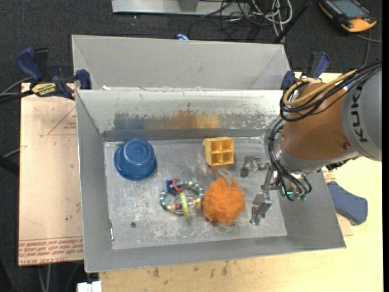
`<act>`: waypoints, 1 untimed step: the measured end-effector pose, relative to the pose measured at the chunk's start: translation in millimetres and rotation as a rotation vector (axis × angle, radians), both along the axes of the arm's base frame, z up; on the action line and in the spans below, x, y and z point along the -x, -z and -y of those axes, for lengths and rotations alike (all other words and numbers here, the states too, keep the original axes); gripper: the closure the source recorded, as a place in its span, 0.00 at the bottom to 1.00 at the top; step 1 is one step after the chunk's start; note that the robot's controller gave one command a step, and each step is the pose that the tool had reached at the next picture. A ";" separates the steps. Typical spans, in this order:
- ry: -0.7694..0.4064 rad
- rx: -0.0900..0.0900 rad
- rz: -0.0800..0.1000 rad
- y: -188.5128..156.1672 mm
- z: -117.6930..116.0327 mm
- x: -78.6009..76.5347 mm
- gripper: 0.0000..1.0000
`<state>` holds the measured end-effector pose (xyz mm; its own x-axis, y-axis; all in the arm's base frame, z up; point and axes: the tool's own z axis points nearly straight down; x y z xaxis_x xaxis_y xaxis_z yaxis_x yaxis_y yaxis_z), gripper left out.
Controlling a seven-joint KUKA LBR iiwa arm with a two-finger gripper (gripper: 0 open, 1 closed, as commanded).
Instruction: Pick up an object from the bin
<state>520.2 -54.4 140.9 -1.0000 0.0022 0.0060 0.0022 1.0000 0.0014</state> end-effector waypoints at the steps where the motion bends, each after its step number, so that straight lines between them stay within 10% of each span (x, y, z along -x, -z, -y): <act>1: -0.002 0.001 0.006 -2.7 -0.1 -1.7 0.00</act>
Offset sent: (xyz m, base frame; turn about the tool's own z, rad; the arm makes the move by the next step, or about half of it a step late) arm 0.0011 0.0600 -0.0676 -0.1490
